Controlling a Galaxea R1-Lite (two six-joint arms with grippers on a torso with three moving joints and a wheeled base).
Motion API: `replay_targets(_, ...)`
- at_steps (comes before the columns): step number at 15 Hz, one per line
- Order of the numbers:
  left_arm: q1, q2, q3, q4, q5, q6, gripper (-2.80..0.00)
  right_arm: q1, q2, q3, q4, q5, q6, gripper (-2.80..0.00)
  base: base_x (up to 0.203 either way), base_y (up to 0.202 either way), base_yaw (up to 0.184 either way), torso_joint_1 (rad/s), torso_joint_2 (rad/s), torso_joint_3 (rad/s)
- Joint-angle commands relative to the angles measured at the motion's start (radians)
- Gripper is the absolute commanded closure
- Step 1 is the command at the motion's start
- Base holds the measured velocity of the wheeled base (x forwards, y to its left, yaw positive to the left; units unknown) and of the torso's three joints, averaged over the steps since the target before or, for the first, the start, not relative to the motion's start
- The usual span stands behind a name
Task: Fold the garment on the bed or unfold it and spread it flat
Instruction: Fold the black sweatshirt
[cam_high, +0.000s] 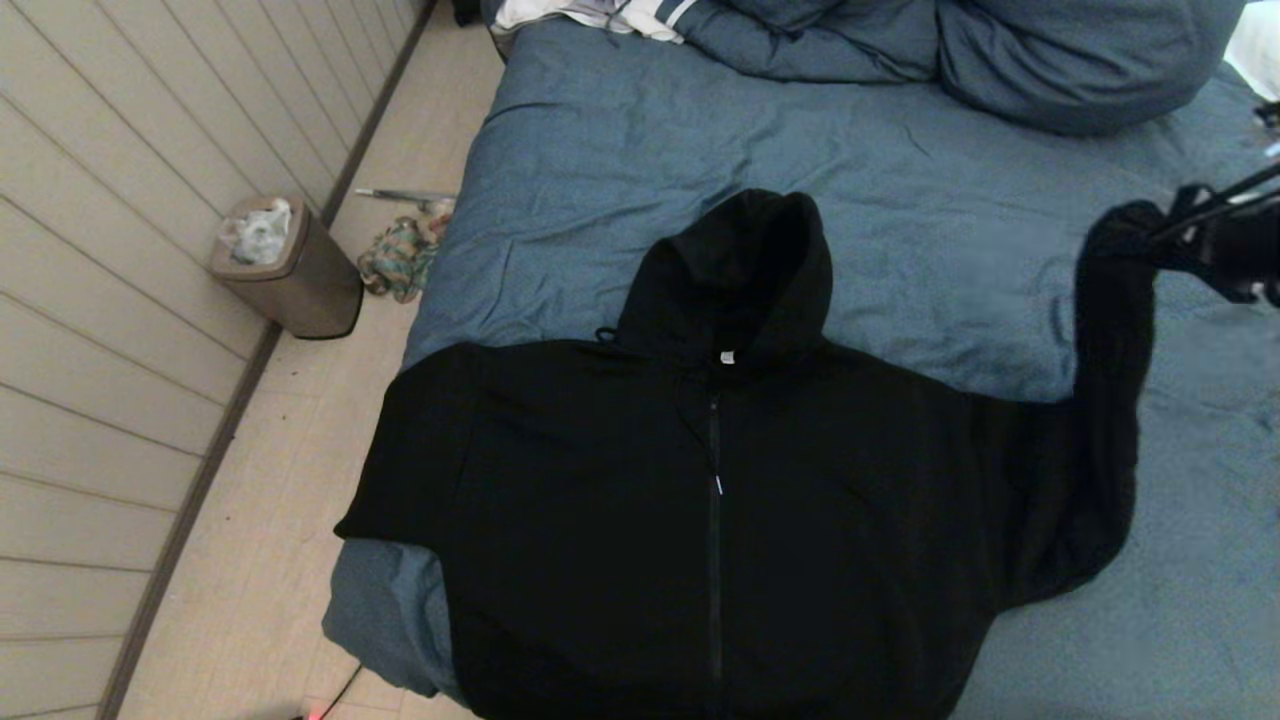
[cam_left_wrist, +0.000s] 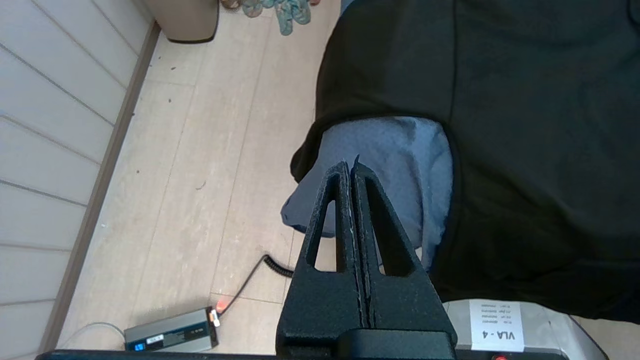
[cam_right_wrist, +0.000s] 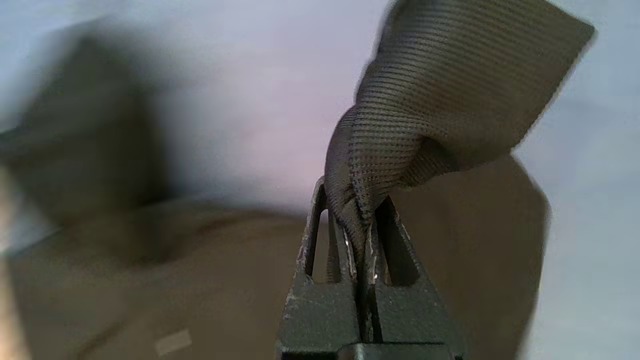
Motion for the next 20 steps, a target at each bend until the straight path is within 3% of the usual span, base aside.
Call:
replay_targets(1,0.001,0.0,0.0,0.0,0.0,-0.001,0.0,0.21,-0.095,-0.004,0.001,-0.072,0.018,0.0,0.0,0.0,0.0,0.0,0.0,0.0)
replay_targets(5,0.001,0.0,0.0,0.0,0.0,0.0,0.0,0.649,-0.106,-0.051,0.001,-0.306,0.049,0.0,0.0,0.0,0.0,0.0,0.0,0.0)
replay_targets(9,0.0,0.0,0.0,0.0,0.0,-0.001,0.0,0.915,-0.07,-0.013,-0.006,-0.444,0.058,0.0,0.0,0.0,0.0,0.0,0.0,0.0)
replay_targets(20,-0.001,0.0,0.0,0.0,0.0,0.0,0.0,1.006,-0.028,0.15,-0.01,-0.46,-0.002,0.0,0.0,0.0,0.0,0.0,0.0,0.0)
